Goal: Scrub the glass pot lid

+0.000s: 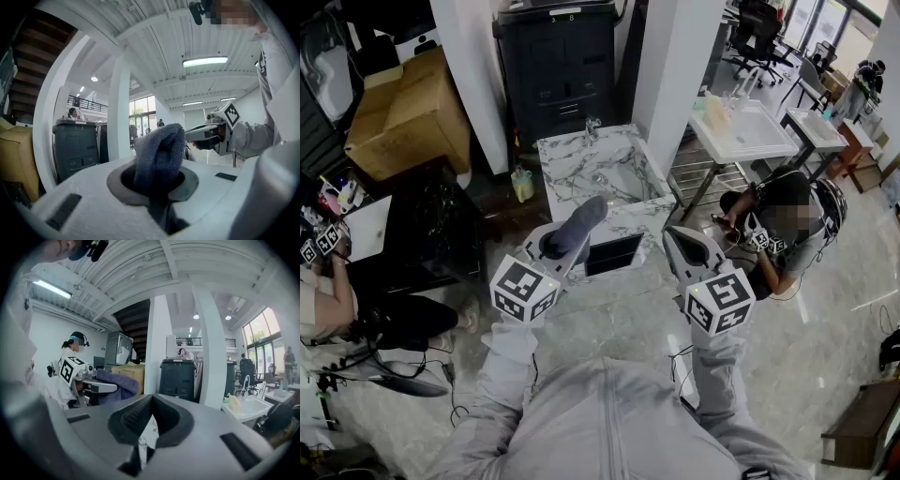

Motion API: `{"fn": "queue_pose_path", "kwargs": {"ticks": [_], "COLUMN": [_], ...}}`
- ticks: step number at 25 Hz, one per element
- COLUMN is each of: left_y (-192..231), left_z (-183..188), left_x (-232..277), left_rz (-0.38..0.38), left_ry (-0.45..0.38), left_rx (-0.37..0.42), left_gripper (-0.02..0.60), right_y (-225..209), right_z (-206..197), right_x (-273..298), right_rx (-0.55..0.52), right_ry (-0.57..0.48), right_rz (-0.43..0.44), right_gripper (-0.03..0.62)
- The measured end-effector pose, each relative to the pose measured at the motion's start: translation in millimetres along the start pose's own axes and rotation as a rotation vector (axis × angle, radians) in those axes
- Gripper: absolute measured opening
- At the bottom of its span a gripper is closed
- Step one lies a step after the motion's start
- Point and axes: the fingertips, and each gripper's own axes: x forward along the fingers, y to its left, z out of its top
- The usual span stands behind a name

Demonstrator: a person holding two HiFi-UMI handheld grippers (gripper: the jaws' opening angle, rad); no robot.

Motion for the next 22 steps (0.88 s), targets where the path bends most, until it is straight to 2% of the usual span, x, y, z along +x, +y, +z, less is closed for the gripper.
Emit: {"fn": "queue_pose_path", "kwargs": {"ticks": [17,22], "left_y": [-18,-28], "left_z": [-4,-6], "left_x": [0,8], "left_rz": [0.021,0.038], "left_ry": [0.022,0.034], "left_rx": [-0.004,-0.008], "left_gripper": [0.057,0.057], "right_y": [-9,-26], "right_z": [-5,-9], "right_x": [-17,-26], "right_rx": [0.039,0.03], "right_ry": [-0.019,-0.018], "right_rz": [0.008,-0.025], "right_gripper": [0.03,0.031]}}
